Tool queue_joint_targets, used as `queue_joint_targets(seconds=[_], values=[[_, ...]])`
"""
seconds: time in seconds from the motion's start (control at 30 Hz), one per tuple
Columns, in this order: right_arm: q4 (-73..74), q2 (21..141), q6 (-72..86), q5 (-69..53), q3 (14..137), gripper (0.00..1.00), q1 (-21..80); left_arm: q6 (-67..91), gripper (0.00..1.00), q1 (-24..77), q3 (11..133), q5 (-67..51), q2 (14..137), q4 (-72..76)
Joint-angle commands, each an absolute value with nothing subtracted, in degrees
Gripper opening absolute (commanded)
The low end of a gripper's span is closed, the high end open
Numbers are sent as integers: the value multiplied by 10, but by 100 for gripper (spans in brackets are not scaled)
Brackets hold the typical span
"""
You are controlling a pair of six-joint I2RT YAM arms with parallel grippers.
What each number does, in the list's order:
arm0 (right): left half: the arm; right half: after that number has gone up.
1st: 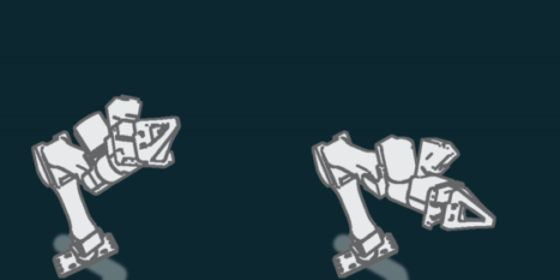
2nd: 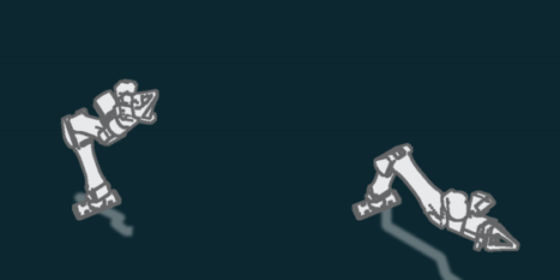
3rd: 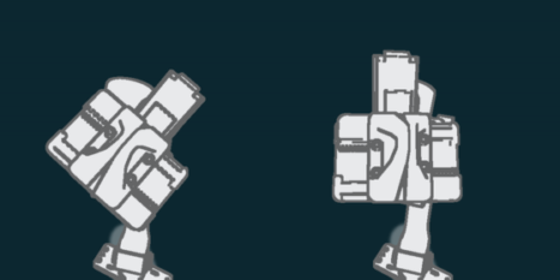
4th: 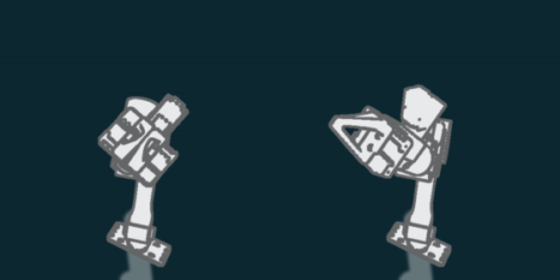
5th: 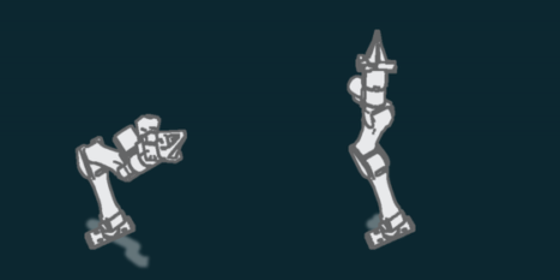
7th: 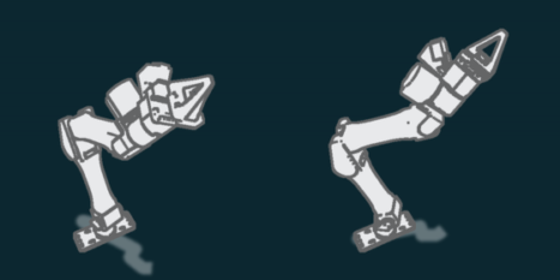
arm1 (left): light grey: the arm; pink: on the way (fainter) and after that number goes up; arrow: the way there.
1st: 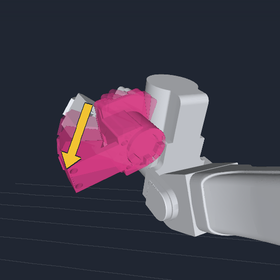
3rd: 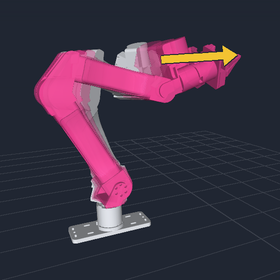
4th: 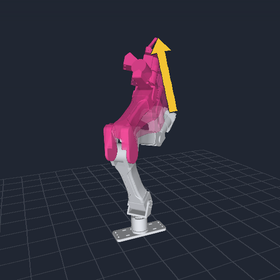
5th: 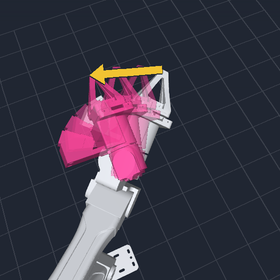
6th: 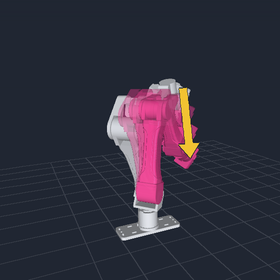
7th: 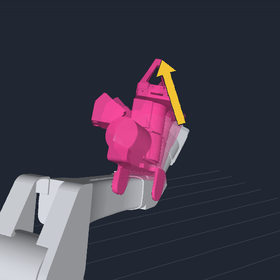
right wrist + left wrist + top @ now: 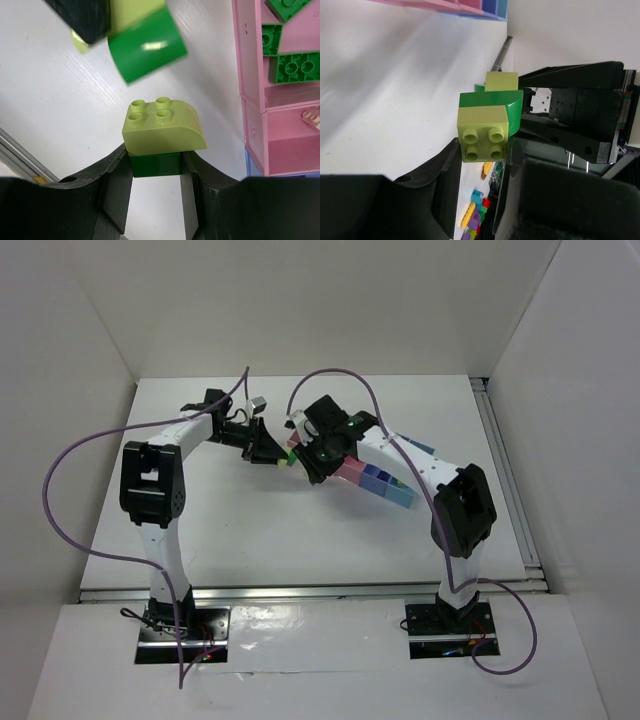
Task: Sort the legos into containers by color
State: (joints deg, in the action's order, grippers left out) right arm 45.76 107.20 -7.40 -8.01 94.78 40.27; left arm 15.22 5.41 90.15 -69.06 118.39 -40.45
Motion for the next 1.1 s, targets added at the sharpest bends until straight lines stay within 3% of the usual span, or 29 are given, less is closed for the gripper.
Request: queue_joint_targets(seconds=[0.0, 0.1, 0.2, 0.23, 0.37, 0.5, 0.63, 0.67, 0.73, 0.77, 0.87, 0.97, 1.07], values=[[425, 1041, -61, -71, 943, 0, 394, 185, 0, 34, 918, -674, 1184, -380], [419, 1035, -49, -53, 943, 0, 389, 200, 0, 29, 913, -637, 1178, -365], [412, 1035, -42, -28, 943, 0, 388, 207, 0, 24, 922, -509, 1178, -420], [407, 1035, -35, -28, 943, 0, 388, 207, 0, 31, 940, -384, 1178, -444], [401, 1035, -19, -12, 938, 0, 377, 208, 0, 78, 933, -130, 1178, -509], [390, 1035, -13, -13, 933, 0, 372, 220, 0, 113, 911, -86, 1179, -503], [390, 1029, -8, -24, 933, 0, 372, 220, 43, 135, 943, -55, 1220, -544], [390, 1029, -8, -24, 926, 0, 372, 215, 72, 135, 958, -46, 1220, -560], [390, 1022, -8, -42, 919, 0, 367, 208, 92, 135, 974, -26, 1209, -575], [390, 1015, -14, -55, 919, 0, 361, 208, 96, 135, 994, -19, 1191, -583], [396, 1000, -21, -129, 913, 0, 340, 188, 98, 123, 1010, -45, 1153, -587], [420, 1000, -34, -235, 913, 0, 307, 138, 86, 105, 957, -247, 1076, -492], [446, 995, -47, -337, 913, 0, 278, 106, 84, 105, 855, -506, 1015, -384]])
